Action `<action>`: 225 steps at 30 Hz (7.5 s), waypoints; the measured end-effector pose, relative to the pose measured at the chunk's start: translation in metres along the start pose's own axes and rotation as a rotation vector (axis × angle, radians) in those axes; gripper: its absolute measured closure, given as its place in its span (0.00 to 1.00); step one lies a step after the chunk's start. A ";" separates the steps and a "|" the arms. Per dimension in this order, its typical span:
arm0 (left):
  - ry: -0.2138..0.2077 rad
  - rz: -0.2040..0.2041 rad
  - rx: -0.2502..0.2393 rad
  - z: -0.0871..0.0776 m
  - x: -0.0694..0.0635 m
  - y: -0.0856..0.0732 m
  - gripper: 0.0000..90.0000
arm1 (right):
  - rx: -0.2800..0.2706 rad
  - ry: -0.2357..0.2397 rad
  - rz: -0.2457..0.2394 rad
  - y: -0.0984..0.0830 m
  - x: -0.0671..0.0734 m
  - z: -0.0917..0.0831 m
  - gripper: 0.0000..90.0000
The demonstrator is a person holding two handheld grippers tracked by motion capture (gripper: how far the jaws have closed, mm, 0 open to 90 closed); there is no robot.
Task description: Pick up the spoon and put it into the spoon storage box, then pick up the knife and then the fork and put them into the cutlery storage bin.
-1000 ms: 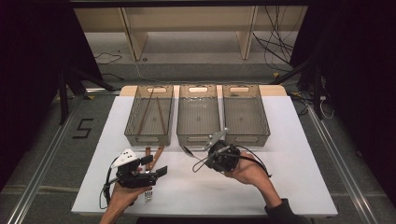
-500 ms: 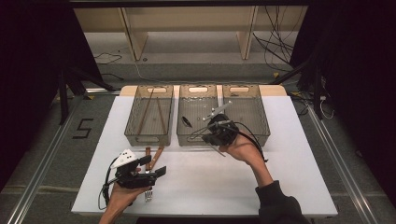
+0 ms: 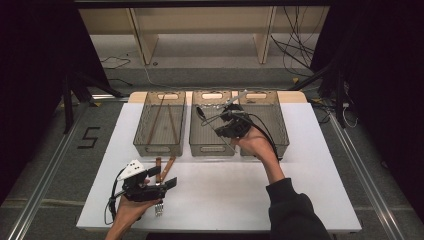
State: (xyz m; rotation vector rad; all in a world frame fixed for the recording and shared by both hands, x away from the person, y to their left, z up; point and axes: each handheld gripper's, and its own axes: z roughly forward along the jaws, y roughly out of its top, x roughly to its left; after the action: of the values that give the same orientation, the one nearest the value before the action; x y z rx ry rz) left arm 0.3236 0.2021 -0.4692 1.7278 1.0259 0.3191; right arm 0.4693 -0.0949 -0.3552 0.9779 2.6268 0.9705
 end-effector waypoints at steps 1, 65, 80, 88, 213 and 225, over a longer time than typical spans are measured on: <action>0.000 -0.006 -0.003 0.000 0.000 0.000 0.20 | -0.001 -0.001 0.004 0.002 -0.002 0.000 1.00; 0.002 -0.013 -0.002 0.001 0.002 0.001 0.20 | -0.034 -0.009 0.194 0.022 -0.037 0.038 0.64; 0.084 -0.055 0.031 -0.007 0.014 0.008 0.20 | -0.140 -0.003 0.102 -0.028 -0.003 -0.007 0.42; 0.137 -0.075 0.106 -0.007 0.017 0.013 0.20 | -0.180 0.020 0.076 -0.065 0.015 -0.027 0.38; 0.146 -0.144 0.424 0.007 0.041 0.030 0.85 | -0.287 0.055 0.155 -0.218 0.042 -0.040 0.30; 0.059 -0.104 0.433 0.009 0.029 0.032 0.86 | -0.296 0.055 0.154 -0.217 0.042 -0.041 0.30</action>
State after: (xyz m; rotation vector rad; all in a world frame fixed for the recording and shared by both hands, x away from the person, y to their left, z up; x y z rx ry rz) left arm 0.3618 0.2153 -0.4527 2.0472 1.2926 0.0828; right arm 0.3080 -0.2134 -0.4584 1.1016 2.3817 1.3914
